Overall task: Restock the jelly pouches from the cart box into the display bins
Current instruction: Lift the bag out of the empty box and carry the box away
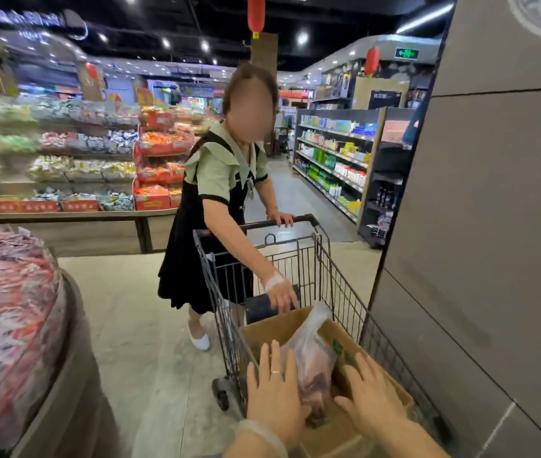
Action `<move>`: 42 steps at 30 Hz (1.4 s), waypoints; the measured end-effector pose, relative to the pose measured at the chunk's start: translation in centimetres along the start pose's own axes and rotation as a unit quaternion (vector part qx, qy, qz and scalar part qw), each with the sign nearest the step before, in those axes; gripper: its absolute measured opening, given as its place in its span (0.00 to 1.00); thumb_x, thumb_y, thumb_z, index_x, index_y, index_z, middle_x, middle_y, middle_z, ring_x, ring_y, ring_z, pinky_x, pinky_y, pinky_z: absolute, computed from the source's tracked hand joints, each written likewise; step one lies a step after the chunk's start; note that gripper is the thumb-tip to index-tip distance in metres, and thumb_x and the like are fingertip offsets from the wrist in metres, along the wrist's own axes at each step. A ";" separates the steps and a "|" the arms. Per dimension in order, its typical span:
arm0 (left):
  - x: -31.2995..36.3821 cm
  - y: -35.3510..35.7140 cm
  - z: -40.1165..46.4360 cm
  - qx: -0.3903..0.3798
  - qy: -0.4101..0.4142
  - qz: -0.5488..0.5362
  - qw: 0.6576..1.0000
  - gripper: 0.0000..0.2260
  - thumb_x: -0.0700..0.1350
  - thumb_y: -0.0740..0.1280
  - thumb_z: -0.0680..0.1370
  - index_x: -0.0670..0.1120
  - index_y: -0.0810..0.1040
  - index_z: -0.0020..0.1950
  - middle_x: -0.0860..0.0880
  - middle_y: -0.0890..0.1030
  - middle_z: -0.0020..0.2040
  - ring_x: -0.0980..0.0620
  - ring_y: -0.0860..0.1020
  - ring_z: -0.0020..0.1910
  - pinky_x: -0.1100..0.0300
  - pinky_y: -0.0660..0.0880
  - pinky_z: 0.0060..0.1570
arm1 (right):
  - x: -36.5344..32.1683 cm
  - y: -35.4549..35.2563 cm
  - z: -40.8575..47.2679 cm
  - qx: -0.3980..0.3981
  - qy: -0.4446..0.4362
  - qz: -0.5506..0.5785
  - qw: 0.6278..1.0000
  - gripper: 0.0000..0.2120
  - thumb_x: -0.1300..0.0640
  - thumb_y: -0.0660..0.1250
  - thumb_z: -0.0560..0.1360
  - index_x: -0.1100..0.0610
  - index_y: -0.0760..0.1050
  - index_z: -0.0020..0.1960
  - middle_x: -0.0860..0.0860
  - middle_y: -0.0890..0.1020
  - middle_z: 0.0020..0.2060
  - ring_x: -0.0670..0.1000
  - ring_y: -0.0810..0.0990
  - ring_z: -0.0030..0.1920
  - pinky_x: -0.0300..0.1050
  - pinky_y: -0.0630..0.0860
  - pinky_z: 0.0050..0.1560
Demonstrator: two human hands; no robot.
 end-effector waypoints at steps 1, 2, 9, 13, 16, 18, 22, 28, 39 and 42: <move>0.1 0.3 1.0 0.000 0.003 -0.004 1.000 0.36 0.56 0.58 0.79 0.47 0.40 0.78 0.44 0.36 0.77 0.44 0.36 0.76 0.45 0.39 0.73 | 0.4 0.2 0.5 -0.006 0.003 0.004 1.000 0.28 0.43 0.55 0.79 0.49 0.54 0.76 0.52 0.48 0.78 0.54 0.45 0.77 0.52 0.47 0.76; 0.2 0.6 1.8 -0.002 0.007 -0.001 1.000 0.36 0.56 0.58 0.79 0.47 0.39 0.78 0.44 0.36 0.77 0.44 0.36 0.76 0.45 0.39 0.73 | 0.8 0.4 1.0 -0.015 0.008 0.003 1.000 0.28 0.43 0.55 0.79 0.50 0.54 0.76 0.52 0.47 0.78 0.54 0.45 0.77 0.51 0.47 0.76; 0.6 3.1 6.5 -0.044 0.012 -0.009 0.999 0.36 0.57 0.59 0.79 0.49 0.40 0.78 0.45 0.37 0.78 0.44 0.36 0.76 0.45 0.39 0.73 | 4.3 2.4 4.2 -0.056 0.061 0.004 0.997 0.30 0.43 0.54 0.80 0.53 0.52 0.77 0.54 0.46 0.78 0.55 0.44 0.77 0.50 0.47 0.77; 0.7 4.8 8.6 -0.072 -0.001 -0.002 0.997 0.37 0.58 0.59 0.78 0.49 0.40 0.78 0.45 0.37 0.78 0.44 0.36 0.76 0.45 0.40 0.74 | 5.2 3.4 6.1 -0.066 0.069 0.003 0.995 0.30 0.42 0.54 0.80 0.53 0.53 0.77 0.54 0.47 0.78 0.55 0.44 0.77 0.50 0.47 0.76; 1.0 5.4 9.9 -0.078 -0.005 -0.012 0.997 0.36 0.57 0.58 0.79 0.47 0.40 0.78 0.45 0.37 0.78 0.44 0.36 0.76 0.45 0.40 0.74 | 6.0 4.0 7.7 -0.054 0.065 0.004 0.996 0.29 0.43 0.55 0.80 0.53 0.54 0.76 0.54 0.48 0.78 0.54 0.45 0.77 0.51 0.47 0.76; 1.4 6.2 10.1 -0.106 -0.009 -0.008 0.994 0.36 0.56 0.58 0.79 0.47 0.40 0.78 0.44 0.37 0.78 0.44 0.36 0.76 0.46 0.40 0.74 | 6.3 4.4 7.9 -0.087 0.068 -0.015 0.994 0.28 0.44 0.56 0.80 0.53 0.55 0.76 0.54 0.48 0.78 0.55 0.45 0.77 0.52 0.48 0.76; 1.6 8.4 13.6 -0.138 -0.070 -0.037 0.987 0.39 0.58 0.61 0.77 0.50 0.40 0.78 0.47 0.38 0.78 0.45 0.39 0.77 0.47 0.44 0.75 | 8.2 5.7 12.0 -0.129 0.062 -0.019 0.990 0.30 0.43 0.56 0.79 0.53 0.53 0.77 0.54 0.47 0.78 0.55 0.46 0.77 0.50 0.48 0.76; 2.2 11.3 16.5 -0.172 -0.158 -0.070 0.970 0.39 0.59 0.60 0.78 0.48 0.39 0.78 0.46 0.40 0.78 0.45 0.40 0.77 0.49 0.46 0.76 | 11.2 6.7 17.0 -0.155 0.038 -0.032 0.987 0.29 0.44 0.57 0.79 0.53 0.55 0.76 0.53 0.50 0.77 0.55 0.48 0.77 0.50 0.51 0.75; 2.0 17.8 21.5 -0.199 -0.366 -0.164 0.894 0.43 0.56 0.63 0.77 0.47 0.33 0.76 0.44 0.37 0.77 0.43 0.40 0.77 0.47 0.50 0.75 | 17.1 10.9 26.2 -0.215 0.030 -0.008 0.976 0.34 0.45 0.58 0.78 0.52 0.45 0.77 0.54 0.49 0.77 0.57 0.54 0.76 0.51 0.58 0.74; 1.5 20.1 21.4 -0.175 -0.426 -0.222 0.859 0.48 0.49 0.68 0.76 0.46 0.29 0.74 0.43 0.38 0.77 0.42 0.47 0.77 0.49 0.52 0.75 | 18.1 12.7 27.4 -0.243 0.063 0.025 0.968 0.38 0.47 0.61 0.78 0.49 0.39 0.77 0.55 0.54 0.76 0.57 0.60 0.74 0.53 0.64 0.71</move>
Point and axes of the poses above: each hand's wrist, its own z-axis towards the middle knuckle, its own y-axis out of the palm, x = y × z, the point moved 2 cm from there along z, towards the middle knuckle
